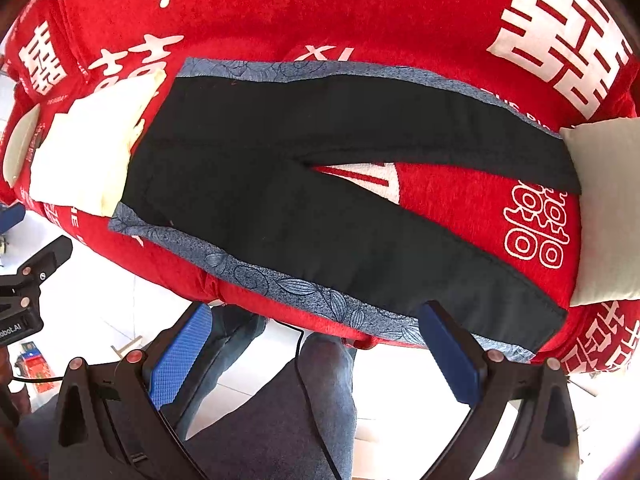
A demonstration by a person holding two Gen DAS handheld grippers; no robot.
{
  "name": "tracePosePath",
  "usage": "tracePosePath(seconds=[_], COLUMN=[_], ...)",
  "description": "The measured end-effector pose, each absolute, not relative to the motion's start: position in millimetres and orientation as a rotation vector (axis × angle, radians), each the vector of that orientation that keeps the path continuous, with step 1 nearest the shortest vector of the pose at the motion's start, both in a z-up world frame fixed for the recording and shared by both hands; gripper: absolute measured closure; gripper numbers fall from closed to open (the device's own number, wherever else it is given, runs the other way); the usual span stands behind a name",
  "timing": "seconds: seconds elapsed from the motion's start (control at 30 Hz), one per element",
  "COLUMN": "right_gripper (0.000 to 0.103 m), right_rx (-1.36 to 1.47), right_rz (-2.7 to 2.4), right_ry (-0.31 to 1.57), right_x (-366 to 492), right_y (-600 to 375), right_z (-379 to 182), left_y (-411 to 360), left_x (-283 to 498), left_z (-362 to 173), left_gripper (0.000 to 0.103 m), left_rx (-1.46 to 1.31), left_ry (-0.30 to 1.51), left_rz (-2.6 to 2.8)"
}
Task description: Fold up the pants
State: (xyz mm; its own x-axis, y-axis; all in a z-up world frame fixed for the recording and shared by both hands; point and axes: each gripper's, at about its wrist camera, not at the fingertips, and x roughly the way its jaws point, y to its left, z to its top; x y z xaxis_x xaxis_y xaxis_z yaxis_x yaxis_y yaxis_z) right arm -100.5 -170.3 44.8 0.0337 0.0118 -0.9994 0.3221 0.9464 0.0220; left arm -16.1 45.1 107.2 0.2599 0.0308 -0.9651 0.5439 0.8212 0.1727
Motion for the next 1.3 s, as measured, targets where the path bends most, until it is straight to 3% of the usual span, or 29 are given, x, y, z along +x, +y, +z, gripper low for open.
tracePosePath(seconds=[0.53, 0.83, 1.1, 1.3], right_gripper=[0.0, 0.0, 0.0, 0.0], right_rx=[0.331, 0.548, 0.831, 1.016], right_rz=[-0.236, -0.153, -0.056, -0.111], right_ry=[1.494, 1.459, 1.345, 1.286], right_x=[-114.1, -144.9, -169.5, -168.0], right_y=[-197.8, -214.2, -192.7, -156.2], right_z=[45.8, 33.2, 0.5, -67.3], left_y=[36.1, 59.0, 94.9, 110.8], left_x=[-32.5, -43.9, -36.6, -16.5], left_z=[106.2, 97.8, 63.4, -0.9], left_gripper=[0.0, 0.0, 0.0, 0.0], left_rx=[0.542, 0.297, 0.117, 0.078], left_ry=[1.257, 1.327, 1.405, 1.449], left_rz=[-0.333, -0.284, -0.277, -0.366])
